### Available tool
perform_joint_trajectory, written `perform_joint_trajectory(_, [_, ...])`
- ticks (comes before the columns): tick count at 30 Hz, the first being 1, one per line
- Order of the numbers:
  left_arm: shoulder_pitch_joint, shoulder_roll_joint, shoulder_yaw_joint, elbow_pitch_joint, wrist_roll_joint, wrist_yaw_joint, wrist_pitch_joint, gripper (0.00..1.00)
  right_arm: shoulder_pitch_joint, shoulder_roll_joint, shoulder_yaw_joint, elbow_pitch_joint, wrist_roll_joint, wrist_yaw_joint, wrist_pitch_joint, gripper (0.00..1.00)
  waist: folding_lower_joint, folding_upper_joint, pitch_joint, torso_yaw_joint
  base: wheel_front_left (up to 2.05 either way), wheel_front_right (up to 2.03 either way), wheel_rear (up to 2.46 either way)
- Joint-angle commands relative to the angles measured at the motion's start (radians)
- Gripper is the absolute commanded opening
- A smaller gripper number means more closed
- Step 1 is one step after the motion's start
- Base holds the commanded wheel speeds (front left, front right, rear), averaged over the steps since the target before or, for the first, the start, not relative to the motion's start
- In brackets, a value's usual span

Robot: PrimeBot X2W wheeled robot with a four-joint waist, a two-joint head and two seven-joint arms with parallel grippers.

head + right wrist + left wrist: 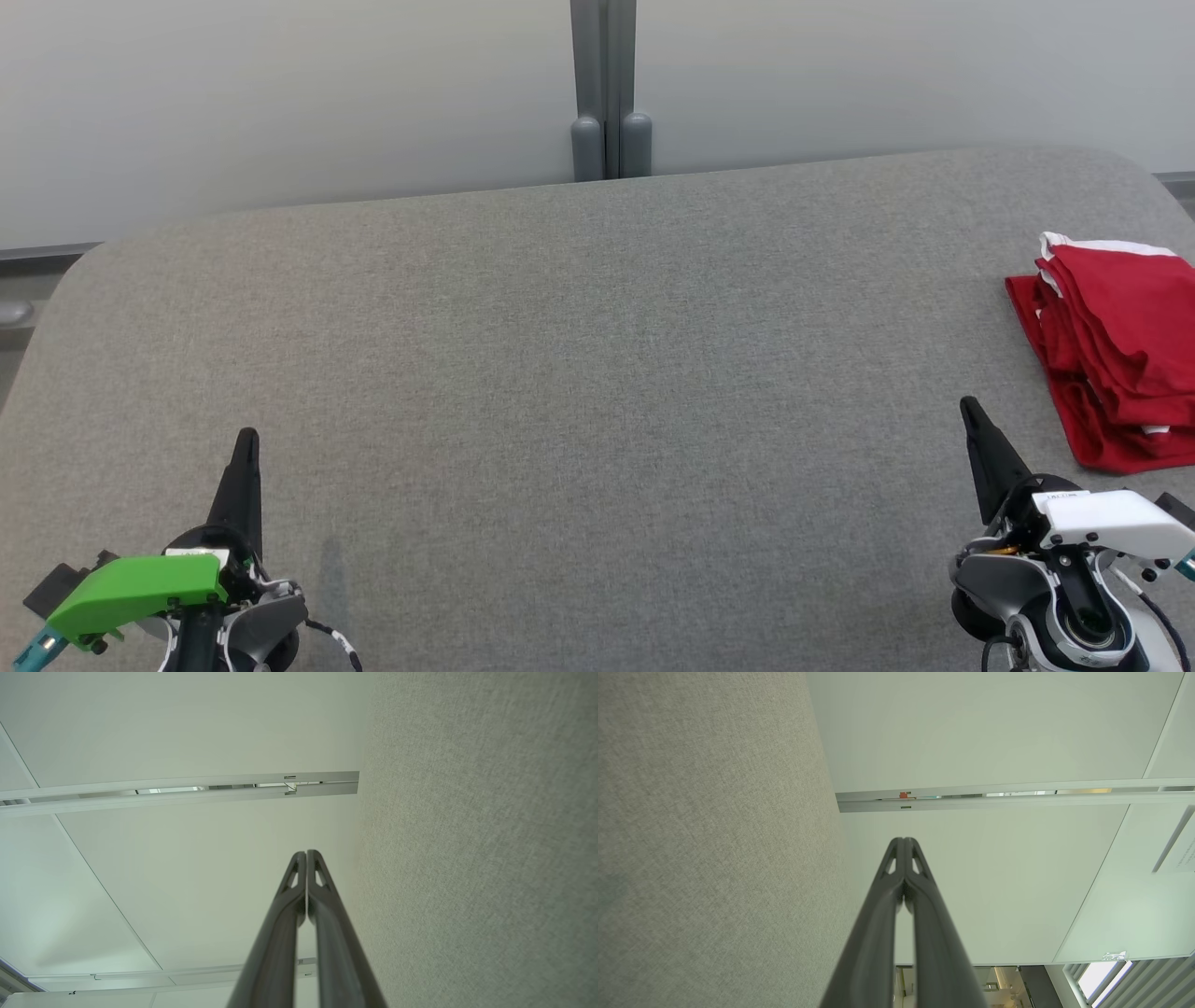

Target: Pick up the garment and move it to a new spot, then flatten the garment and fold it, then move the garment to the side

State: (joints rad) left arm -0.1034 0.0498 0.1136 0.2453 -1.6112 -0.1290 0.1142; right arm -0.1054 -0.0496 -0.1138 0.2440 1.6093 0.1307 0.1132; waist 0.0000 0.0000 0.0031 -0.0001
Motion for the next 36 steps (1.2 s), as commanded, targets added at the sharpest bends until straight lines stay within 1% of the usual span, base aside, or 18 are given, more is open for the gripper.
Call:
perform_joint_trajectory(1, [-0.011,0.001,0.003,-0.002,-0.003,-0.003,0.004,0.0,-0.007,-0.001,-0.002,0.002,0.006,0.0,0.003,0.0,0.0,0.0,0.0,0.0,0.0,0.0,0.0])
perform_joint_trajectory(36, [-0.011,0.001,0.002,-0.001,-0.003,-0.003,0.003,0.0,-0.006,-0.001,-0.001,0.002,0.007,0.0,0.003,0.0,0.0,0.0,0.0,0.0,0.0,0.0,0.0])
